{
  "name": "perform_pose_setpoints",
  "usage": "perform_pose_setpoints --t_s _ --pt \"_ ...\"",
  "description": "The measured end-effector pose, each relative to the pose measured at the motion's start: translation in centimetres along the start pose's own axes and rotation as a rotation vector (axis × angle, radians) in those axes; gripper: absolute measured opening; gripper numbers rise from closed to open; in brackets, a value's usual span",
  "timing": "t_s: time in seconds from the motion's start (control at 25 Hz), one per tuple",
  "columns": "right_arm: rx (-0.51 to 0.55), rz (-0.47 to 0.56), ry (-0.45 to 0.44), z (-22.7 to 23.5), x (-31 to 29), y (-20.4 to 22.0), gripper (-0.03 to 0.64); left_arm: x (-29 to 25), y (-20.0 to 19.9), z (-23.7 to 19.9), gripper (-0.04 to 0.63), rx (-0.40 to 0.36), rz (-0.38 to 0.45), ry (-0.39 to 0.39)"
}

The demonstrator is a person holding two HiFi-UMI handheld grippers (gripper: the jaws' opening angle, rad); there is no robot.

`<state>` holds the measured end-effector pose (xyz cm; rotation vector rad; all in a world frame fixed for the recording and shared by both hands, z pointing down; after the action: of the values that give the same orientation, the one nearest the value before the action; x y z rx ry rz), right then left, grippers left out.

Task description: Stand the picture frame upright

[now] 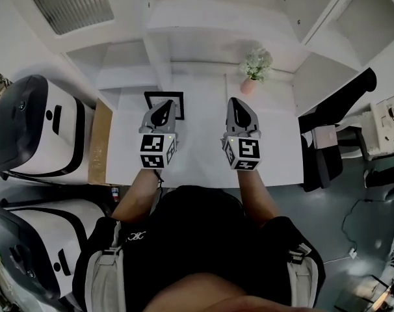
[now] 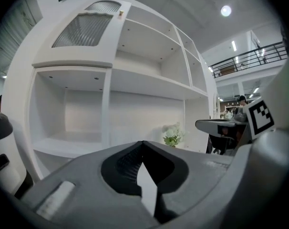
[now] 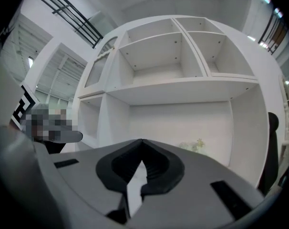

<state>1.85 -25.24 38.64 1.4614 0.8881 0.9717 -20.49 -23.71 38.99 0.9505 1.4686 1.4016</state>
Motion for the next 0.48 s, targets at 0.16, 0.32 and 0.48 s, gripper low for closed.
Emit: perform_pose_setpoints --t_s 0.16,0.32,0.48 --pt "-0.009 0.007 0.049 3.3 2.1 -0.2 0.002 -1.2 -0.5 3.3 0.017 0.000 0.011 0.041" --pt "-0.014 0.021 0.059 5.5 3.8 -0.2 0.002 -1.9 -1.0 6.0 0.017 -0.026 0.024 0.070" --pt "-0.027 0.028 0.059 6.4 5.2 -0.2 0.002 -1.8 -1.2 8.1 0.017 -0.033 0.027 0.088"
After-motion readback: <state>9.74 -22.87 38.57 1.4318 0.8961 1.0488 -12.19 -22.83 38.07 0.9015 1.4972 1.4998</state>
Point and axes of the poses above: the fingertips, and each gripper's own axes: x backward along the fingers, z to its right, y out of its underside, the point moved 7 cm from there along x, backward along the fingers, and after that the axes turned 4 degrees about z, right-handed, at the moved point
